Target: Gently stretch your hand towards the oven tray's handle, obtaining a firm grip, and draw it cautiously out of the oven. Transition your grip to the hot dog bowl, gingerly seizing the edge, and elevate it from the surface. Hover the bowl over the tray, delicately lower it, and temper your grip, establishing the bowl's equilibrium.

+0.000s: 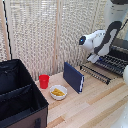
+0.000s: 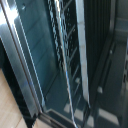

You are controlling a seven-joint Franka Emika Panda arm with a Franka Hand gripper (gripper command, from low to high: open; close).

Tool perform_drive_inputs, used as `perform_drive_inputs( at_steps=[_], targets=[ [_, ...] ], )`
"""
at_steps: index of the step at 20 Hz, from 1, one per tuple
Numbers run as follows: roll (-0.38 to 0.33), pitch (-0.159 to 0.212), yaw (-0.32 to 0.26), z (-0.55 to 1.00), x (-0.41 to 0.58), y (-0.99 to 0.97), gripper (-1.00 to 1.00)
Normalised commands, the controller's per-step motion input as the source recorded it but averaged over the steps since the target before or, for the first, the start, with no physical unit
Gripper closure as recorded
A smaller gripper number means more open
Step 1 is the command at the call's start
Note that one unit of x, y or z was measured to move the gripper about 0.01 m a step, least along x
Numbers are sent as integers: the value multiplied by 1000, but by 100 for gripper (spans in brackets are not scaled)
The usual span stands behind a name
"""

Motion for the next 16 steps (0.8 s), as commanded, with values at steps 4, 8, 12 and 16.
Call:
perform_drive_inputs(
  at_steps=[4,8,12,16],
  targets=[
    [-45,55,227,0,-29,-459,-100],
    [-46,67,175,-9,-18,-417,-100],
    [-24,87,79,-114,2,-285,-100],
    [17,97,18,-56,42,-248,100]
  ],
)
